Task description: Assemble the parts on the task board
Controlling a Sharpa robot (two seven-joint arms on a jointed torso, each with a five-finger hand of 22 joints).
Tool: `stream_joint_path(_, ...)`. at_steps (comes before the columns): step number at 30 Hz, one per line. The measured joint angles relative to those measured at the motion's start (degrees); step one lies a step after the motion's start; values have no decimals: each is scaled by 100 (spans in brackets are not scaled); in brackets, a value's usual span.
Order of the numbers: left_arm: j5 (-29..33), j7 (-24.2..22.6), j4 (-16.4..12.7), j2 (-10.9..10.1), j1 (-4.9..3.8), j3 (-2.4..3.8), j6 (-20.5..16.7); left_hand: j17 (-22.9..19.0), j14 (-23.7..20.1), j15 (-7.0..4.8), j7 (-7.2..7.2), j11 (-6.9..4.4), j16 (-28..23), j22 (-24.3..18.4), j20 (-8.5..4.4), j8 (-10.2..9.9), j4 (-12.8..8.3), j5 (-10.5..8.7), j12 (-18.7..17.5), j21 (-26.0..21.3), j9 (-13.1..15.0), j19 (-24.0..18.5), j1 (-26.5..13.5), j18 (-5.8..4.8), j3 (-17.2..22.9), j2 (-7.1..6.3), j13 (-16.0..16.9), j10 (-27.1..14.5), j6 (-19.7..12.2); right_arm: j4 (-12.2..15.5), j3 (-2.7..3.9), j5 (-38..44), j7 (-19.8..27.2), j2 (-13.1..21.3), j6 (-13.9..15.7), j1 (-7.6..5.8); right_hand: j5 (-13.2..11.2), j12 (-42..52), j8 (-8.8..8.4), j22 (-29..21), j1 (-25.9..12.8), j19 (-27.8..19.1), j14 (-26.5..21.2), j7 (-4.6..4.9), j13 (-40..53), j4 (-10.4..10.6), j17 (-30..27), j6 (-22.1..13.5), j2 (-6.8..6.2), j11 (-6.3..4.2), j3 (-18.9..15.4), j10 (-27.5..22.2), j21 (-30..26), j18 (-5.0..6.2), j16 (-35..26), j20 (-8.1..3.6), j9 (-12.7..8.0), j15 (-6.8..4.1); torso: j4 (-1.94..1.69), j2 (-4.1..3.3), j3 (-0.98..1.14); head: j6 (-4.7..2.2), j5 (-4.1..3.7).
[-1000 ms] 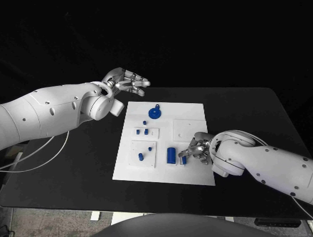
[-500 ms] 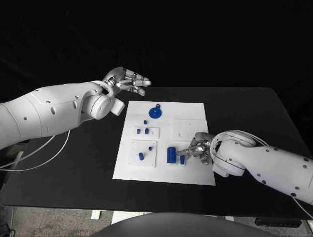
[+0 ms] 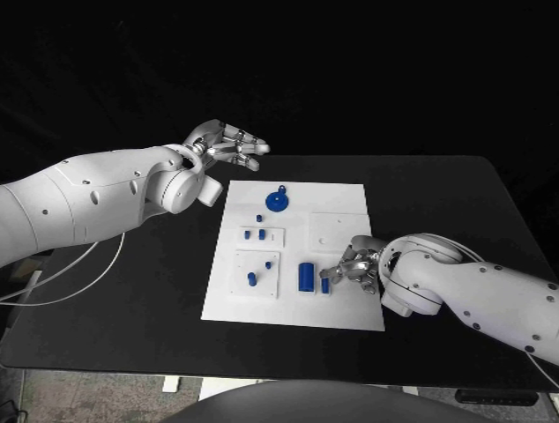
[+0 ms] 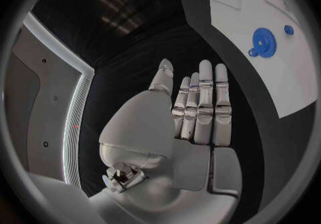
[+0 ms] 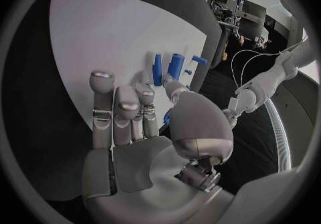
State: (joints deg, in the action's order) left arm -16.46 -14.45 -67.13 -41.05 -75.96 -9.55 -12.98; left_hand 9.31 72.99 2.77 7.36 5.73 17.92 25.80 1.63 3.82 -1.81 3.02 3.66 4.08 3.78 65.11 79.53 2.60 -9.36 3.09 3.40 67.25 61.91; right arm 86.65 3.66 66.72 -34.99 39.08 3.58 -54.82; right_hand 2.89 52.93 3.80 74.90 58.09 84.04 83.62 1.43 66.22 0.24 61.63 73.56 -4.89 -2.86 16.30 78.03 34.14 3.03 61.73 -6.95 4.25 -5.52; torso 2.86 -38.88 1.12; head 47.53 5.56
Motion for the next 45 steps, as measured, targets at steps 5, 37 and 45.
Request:
stream_joint_path(5, 0, 0, -3, -13, 0, 0, 1, 0, 0, 0, 0, 0, 0, 0, 0, 0, 0, 0, 0, 0, 0, 0, 0, 0, 0, 0, 0, 0, 0, -9, -2, -30, 320, 170, 280, 2, 0, -44, 2, 0, 189, 0, -13, 166, -26, 260, -111, -499, -378, 52, -70, -53, -155, 0, -132, 0, -5, 12, 0, 0, 0, -12, 3)
stream_joint_path(37, 0, 1, -3, -25, 1, -1, 8, -1, 0, 0, 0, 0, 0, -12, 0, 0, 0, 0, 0, 23, 0, 0, 0, 0, 0, 0, 0, 0, 0, -22, -7, 1111, 2653, 350, 1117, 96, 67, 158, -3, 4, 1060, -1, -9, 263, -78, -1581, -167, -467, 391, 154, 1227, -153, -218, -1, -127, 104, -64, 76, -7, -1, -4, -2, -40)
stream_joint_path(45, 0, 1, -3, -24, 1, -1, 10, -1, 0, 0, 0, 0, 0, -12, 0, 0, 0, 0, 0, 23, 0, 0, 0, 1, 0, 0, 0, 0, 0, -28, -52, 1361, 2658, 298, 977, 124, 67, 186, -3, 3, 1043, 0, -10, 227, -78, -1567, -156, -358, 408, 154, 1125, -153, -199, -1, -105, 104, -64, 76, -5, -1, -9, 8, -36)
